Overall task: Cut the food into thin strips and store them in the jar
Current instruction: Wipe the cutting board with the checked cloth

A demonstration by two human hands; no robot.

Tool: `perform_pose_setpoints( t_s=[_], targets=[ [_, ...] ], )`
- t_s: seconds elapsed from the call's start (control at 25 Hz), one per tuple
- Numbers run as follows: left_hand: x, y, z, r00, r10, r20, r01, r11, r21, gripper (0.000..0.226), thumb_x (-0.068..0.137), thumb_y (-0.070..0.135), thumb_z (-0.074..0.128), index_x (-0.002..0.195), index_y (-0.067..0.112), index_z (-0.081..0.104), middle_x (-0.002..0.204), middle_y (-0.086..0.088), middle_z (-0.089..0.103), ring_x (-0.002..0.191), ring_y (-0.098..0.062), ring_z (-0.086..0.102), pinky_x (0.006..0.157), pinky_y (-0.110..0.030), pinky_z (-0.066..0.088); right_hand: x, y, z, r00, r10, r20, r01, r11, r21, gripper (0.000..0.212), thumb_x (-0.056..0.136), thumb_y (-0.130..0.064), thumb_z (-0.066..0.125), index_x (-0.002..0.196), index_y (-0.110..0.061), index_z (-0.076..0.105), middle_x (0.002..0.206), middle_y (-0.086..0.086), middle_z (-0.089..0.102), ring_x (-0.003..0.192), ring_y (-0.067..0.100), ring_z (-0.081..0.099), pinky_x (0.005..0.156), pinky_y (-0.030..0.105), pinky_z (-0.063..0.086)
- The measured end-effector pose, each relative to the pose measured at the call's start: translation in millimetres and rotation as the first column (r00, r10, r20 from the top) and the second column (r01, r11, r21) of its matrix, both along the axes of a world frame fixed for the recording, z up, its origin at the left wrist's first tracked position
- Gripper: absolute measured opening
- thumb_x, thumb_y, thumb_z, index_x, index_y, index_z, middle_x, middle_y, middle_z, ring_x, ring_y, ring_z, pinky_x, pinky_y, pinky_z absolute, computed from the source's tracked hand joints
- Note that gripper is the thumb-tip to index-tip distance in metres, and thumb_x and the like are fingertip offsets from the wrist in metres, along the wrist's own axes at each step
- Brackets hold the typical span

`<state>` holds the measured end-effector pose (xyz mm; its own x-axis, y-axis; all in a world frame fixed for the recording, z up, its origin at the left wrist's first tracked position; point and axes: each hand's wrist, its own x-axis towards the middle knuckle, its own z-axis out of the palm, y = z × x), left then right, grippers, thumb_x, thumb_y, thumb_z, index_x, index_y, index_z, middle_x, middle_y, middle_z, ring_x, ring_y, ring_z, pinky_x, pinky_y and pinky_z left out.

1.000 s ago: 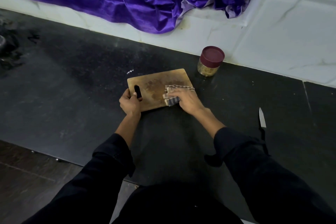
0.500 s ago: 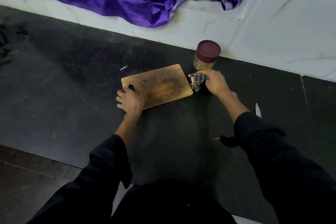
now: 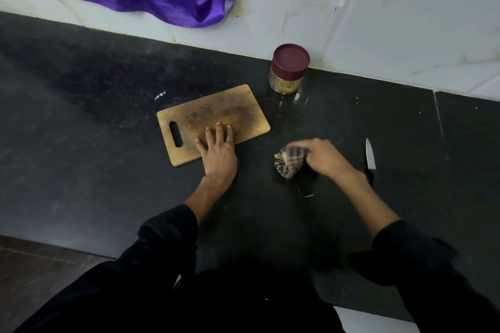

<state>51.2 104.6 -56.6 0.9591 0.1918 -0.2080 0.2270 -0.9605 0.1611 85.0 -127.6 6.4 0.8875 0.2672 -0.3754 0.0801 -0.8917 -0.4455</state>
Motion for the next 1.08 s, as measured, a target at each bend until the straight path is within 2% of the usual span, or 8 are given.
perform_pose_setpoints(
  t_s=[0.16,0.24,0.44,0.56,0.72,0.84,0.92,1.08],
  targets=[
    [-1,1,-2,1.000,-0.011,-0.009,0.011,1.000,-0.010,0.062,0.098,0.019,0.038,0.152,0.017,0.006,0.159,-0.009,0.001,0.145,-0.036,-0.001,0.113,-0.063,0.005,79,-17,10,0.969,-0.169,0.178,0.169,0.985,0.017,0.047,0.090,0.005,0.042,0.124,-0.015,0.067,0.123,0.016,0.067,0.114,0.032,0.061,0.095,0.034,0.045],
    [-2,-1,-1,1.000,-0.003,0.004,0.003,1.000,-0.010,0.063,0.097,0.019,0.039,0.152,0.017,0.007,0.159,-0.009,0.002,0.145,-0.036,0.000,0.113,-0.063,0.006,90,-18,-1,0.974,-0.160,0.162,0.170,0.984,-0.049,0.044,0.092,0.002,0.042,0.129,-0.012,0.061,0.125,0.020,0.062,0.116,0.035,0.057,0.095,0.035,0.043],
    [-3,0,1,1.000,-0.014,-0.017,0.014,1.000,-0.007,0.062,0.097,0.018,0.037,0.152,0.016,0.009,0.159,-0.010,0.003,0.144,-0.037,0.001,0.113,-0.063,0.006,29,11,-28,0.992,0.046,0.117,-0.028,0.988,-0.150,0.060,0.091,0.000,0.043,0.144,-0.027,0.048,0.126,0.015,0.050,0.119,0.036,0.046,0.103,0.048,0.040],
    [-3,1,7,0.999,-0.029,-0.037,0.027,0.998,-0.053,0.062,0.096,0.015,0.039,0.151,0.016,0.012,0.159,-0.009,0.003,0.145,-0.036,0.001,0.113,-0.062,0.006,-11,25,-28,0.968,0.215,0.126,-0.200,0.972,-0.125,0.061,0.089,0.002,0.043,0.140,-0.030,0.053,0.120,0.010,0.052,0.115,0.031,0.047,0.100,0.042,0.039],
    [-13,24,26,0.999,-0.028,0.037,0.036,0.970,-0.242,0.064,0.088,0.001,0.042,0.149,0.013,0.024,0.157,-0.011,0.015,0.144,-0.032,0.012,0.116,-0.052,0.014,-24,22,8,0.933,0.345,-0.105,-0.355,0.931,-0.091,0.053,0.090,0.007,0.040,0.126,-0.022,0.066,0.110,0.004,0.059,0.110,0.023,0.054,0.094,0.036,0.040],
    [-36,50,24,0.992,-0.050,0.120,0.082,0.957,-0.277,0.067,0.078,-0.009,0.043,0.143,0.007,0.037,0.151,-0.014,0.031,0.140,-0.031,0.025,0.114,-0.045,0.025,3,42,35,0.942,0.336,0.008,-0.333,0.937,-0.101,0.050,0.089,0.009,0.040,0.124,-0.016,0.067,0.093,-0.002,0.053,0.101,0.018,0.053,0.087,0.032,0.039],
    [-51,62,20,0.985,-0.050,0.168,0.098,0.952,-0.290,0.067,0.073,-0.014,0.043,0.138,0.003,0.044,0.145,-0.015,0.042,0.136,-0.031,0.033,0.112,-0.042,0.029,12,73,31,0.924,0.363,0.120,-0.358,0.932,-0.061,0.054,0.088,0.009,0.039,0.127,-0.017,0.065,0.101,0.003,0.052,0.102,0.019,0.051,0.085,0.031,0.037],
    [-72,67,24,0.973,0.019,0.229,0.067,0.930,-0.362,0.068,0.070,-0.018,0.041,0.134,0.001,0.049,0.139,-0.016,0.048,0.131,-0.031,0.039,0.111,-0.035,0.030,-19,128,-6,0.856,0.516,0.016,-0.515,0.856,-0.034,0.056,0.089,0.009,0.038,0.126,-0.022,0.066,0.116,0.008,0.058,0.113,0.024,0.052,0.094,0.039,0.039]
  ],
)
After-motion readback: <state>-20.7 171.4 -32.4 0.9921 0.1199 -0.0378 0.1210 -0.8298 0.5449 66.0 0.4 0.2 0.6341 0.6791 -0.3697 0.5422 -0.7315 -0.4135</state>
